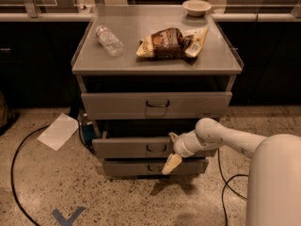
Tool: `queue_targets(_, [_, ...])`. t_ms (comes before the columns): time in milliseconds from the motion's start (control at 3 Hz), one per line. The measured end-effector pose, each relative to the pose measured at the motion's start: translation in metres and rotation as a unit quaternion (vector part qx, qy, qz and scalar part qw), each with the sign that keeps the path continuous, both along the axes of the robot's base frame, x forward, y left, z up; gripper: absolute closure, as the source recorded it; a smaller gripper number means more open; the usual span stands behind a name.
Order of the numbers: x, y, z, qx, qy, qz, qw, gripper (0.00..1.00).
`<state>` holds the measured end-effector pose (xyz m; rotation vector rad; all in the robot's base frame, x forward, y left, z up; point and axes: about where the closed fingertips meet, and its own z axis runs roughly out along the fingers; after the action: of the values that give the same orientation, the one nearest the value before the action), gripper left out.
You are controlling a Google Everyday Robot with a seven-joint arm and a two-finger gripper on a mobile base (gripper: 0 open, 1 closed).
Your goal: Open middle drawer
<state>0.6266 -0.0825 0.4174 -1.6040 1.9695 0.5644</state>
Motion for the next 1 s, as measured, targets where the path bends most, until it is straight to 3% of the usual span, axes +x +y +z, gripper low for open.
queue_targets(667, [-0.007, 0.0, -0.001, -0.011, 0.006, 0.002, 0.9999, 0.0])
queue_targets(1000, [-0.024, 0.0, -0.001, -0.013, 0.021, 0.006, 0.9997, 0.0])
